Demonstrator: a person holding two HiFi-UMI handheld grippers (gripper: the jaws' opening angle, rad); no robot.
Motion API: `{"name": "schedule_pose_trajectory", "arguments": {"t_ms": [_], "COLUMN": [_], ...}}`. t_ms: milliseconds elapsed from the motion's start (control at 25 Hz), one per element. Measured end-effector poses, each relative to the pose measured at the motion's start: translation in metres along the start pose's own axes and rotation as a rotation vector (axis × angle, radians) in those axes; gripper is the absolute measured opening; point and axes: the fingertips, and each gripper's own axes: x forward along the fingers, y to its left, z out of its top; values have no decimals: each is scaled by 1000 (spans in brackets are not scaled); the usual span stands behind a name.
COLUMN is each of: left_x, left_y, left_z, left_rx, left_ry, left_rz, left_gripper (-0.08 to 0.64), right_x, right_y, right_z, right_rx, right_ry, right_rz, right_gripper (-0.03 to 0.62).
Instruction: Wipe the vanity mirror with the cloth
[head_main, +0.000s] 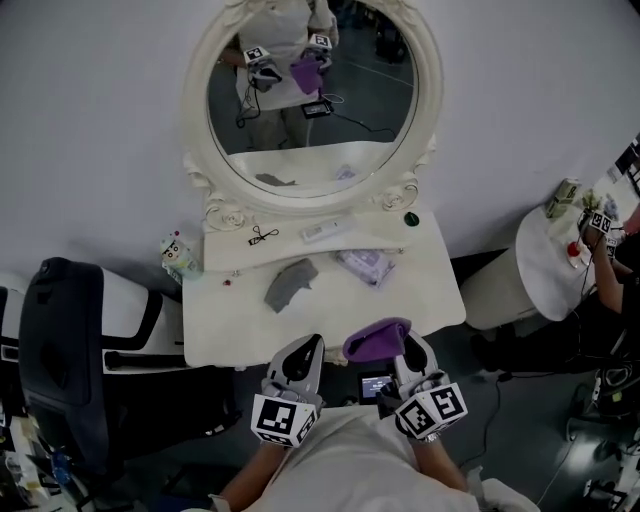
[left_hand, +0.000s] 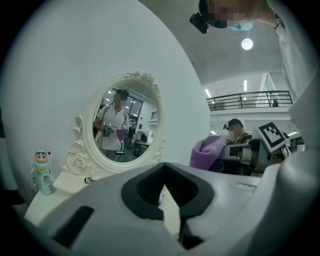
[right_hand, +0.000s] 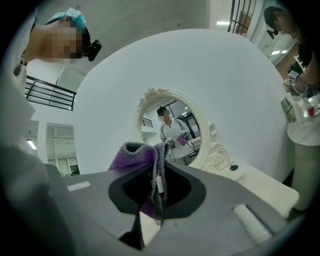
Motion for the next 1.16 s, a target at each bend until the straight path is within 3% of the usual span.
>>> {"name": "schedule_pose_trajectory", "arguments": {"t_ms": [200, 520, 760, 1160], "left_x": [-25, -86, -102, -159], "left_y": [-54, -79, -77, -21], "left_z": [-18, -39, -29, -15], "left_rx": [27, 17, 35, 44], "left_ry": [26, 52, 2, -14], "left_rz": [10, 164, 105, -12], "left_gripper": [0, 0, 0, 60], "right_x": [-44, -78, -88, -73], "right_y": [-19, -21, 1, 84], "right_z": [-6, -30, -27, -55], "right_rx": [22, 53, 21, 64], "right_ry": [15, 68, 41, 3], "right_rz": [22, 93, 100, -3], "right_gripper": [50, 51, 51, 51]}}
